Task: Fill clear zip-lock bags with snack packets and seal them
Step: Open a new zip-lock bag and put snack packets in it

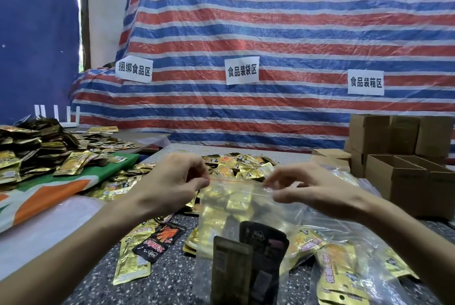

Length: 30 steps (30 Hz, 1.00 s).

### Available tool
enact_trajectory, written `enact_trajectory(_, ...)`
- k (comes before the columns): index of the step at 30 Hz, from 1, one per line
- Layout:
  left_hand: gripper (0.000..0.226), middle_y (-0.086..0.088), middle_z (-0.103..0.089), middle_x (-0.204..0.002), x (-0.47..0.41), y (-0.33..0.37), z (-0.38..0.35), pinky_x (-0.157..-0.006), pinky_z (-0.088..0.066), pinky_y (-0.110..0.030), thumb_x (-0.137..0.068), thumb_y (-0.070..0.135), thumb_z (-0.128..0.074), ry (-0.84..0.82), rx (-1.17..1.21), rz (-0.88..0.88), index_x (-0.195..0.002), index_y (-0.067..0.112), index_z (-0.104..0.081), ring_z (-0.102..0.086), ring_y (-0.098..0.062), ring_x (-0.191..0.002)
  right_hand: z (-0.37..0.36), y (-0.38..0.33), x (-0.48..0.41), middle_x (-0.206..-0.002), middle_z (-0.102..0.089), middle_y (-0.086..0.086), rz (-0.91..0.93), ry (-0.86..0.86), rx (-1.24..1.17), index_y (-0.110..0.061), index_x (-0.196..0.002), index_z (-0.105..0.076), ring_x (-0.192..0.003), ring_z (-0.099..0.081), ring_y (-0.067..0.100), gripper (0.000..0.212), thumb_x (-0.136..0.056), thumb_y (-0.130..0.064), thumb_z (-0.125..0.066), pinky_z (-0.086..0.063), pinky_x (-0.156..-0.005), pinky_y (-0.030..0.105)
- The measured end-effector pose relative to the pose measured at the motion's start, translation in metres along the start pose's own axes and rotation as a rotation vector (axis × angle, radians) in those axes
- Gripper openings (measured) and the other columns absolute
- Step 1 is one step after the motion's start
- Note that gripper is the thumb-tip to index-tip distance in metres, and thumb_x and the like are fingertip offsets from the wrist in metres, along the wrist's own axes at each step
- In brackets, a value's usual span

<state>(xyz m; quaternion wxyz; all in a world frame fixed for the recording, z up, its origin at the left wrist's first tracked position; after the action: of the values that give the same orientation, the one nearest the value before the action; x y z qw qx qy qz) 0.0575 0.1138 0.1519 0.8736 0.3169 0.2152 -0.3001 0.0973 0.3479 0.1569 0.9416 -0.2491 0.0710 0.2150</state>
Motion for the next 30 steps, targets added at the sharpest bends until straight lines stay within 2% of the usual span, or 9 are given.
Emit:
enact_trajectory(2,0.017,0.008,-0.068,-0.079,0.002,0.007,-0.002,-0.068,-0.054,-0.025,-0.089,0.013,-0.07,0.018,0.015,-0.029,-0.078,0.025,-0.066,-0.062,-0.005,-0.073,-0.007,-0.013,-0.01,-0.104,-0.068,-0.013,0.034,-0.013,0.043,-0.028,-0.112,-0.068,-0.092,-0.062,0.0,0.049,-0.084,-0.066,-0.057,-0.052,-0.083,0.023)
enact_trajectory(3,0.017,0.009,-0.067,-0.078,0.003,0.01,-0.002,-0.067,-0.054,-0.025,-0.088,0.012,-0.071,0.032,0.019,-0.048,-0.077,0.025,-0.066,-0.062,-0.004,-0.073,-0.01,-0.021,-0.016,-0.105,-0.068,-0.013,0.061,-0.007,0.062,-0.025,-0.113,-0.069,-0.093,-0.062,0.001,0.05,-0.086,-0.066,-0.059,-0.054,-0.082,0.023)
enact_trajectory(8,0.02,0.01,-0.067,-0.077,0.006,0.018,-0.003,-0.065,-0.052,-0.021,-0.086,0.012,-0.072,0.056,0.046,-0.097,-0.076,0.027,-0.066,-0.061,-0.002,-0.075,-0.022,-0.053,-0.039,-0.091,-0.072,-0.008,0.169,0.07,0.108,-0.019,-0.1,-0.074,-0.082,-0.066,0.006,0.019,-0.091,-0.035,-0.069,-0.058,-0.078,0.033)
enact_trajectory(12,0.012,0.007,-0.068,-0.077,0.01,0.014,-0.001,-0.064,-0.051,-0.021,-0.087,0.014,-0.073,0.052,0.101,-0.085,-0.08,0.023,-0.07,-0.063,-0.005,-0.073,-0.026,-0.059,-0.046,-0.084,-0.07,-0.006,0.19,0.05,0.086,-0.017,-0.094,-0.075,-0.076,-0.064,0.009,0.014,-0.091,-0.029,-0.07,-0.056,-0.07,0.03)
enact_trajectory(15,0.007,0.005,-0.07,-0.076,0.012,0.01,-0.001,-0.064,-0.054,-0.028,-0.087,0.015,-0.073,0.018,0.161,-0.079,-0.082,0.02,-0.072,-0.064,-0.01,-0.07,-0.03,-0.062,-0.047,-0.078,-0.066,-0.011,0.22,0.063,0.089,-0.017,-0.091,-0.075,-0.069,-0.059,0.002,0.01,-0.091,-0.026,-0.07,-0.046,-0.063,0.02)
enact_trajectory(18,0.004,0.0,-0.07,-0.076,0.013,0.003,-0.001,-0.064,-0.053,-0.034,-0.088,0.017,-0.073,-0.037,0.225,-0.066,-0.084,0.019,-0.072,-0.065,-0.017,-0.071,-0.033,-0.065,-0.048,-0.075,-0.064,-0.012,0.243,0.09,0.104,-0.02,-0.086,-0.073,-0.068,-0.056,0.001,0.007,-0.09,-0.023,-0.068,-0.046,-0.063,0.019)
enact_trajectory(21,0.004,0.001,-0.068,-0.074,0.014,-0.003,-0.003,-0.06,-0.05,-0.028,-0.088,0.022,-0.073,-0.056,0.258,-0.051,-0.084,0.021,-0.072,-0.061,-0.011,-0.066,-0.033,-0.066,-0.048,-0.073,-0.064,-0.012,0.248,0.106,0.078,-0.021,-0.082,-0.071,-0.066,-0.055,0.001,0.007,-0.088,-0.021,-0.069,-0.046,-0.062,0.02)
enact_trajectory(25,0.003,-0.004,-0.071,-0.076,0.016,-0.01,-0.005,-0.059,-0.047,-0.022,-0.086,0.021,-0.075,-0.038,0.403,-0.008,-0.083,0.02,-0.076,-0.06,-0.008,-0.066,-0.032,-0.066,-0.048,-0.072,-0.067,-0.007,0.247,0.097,0.006,-0.014,-0.081,-0.075,-0.064,-0.056,0.003,0.007,-0.086,-0.018,-0.071,-0.049,-0.062,0.027)
enact_trajectory(30,0.009,-0.007,-0.074,-0.078,0.016,-0.014,-0.007,-0.062,-0.049,-0.022,-0.084,0.014,-0.077,-0.012,0.488,0.026,-0.082,0.022,-0.078,-0.063,-0.009,-0.068,-0.032,-0.065,-0.049,-0.08,-0.073,0.002,0.204,0.06,-0.033,-0.012,-0.087,-0.078,-0.076,-0.067,0.021,0.012,-0.087,-0.024,-0.074,-0.055,-0.071,0.043)
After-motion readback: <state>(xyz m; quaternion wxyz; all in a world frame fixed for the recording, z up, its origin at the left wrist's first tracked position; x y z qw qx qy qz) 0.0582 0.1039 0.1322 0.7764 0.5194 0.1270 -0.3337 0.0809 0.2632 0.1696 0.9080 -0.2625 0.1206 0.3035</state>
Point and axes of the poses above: each hand's wrist, its own x-axis away from the middle knuckle, its own z-axis out of the back of the hand, y = z × x, the point moved 5 cm from there along -x, towards the middle knuckle
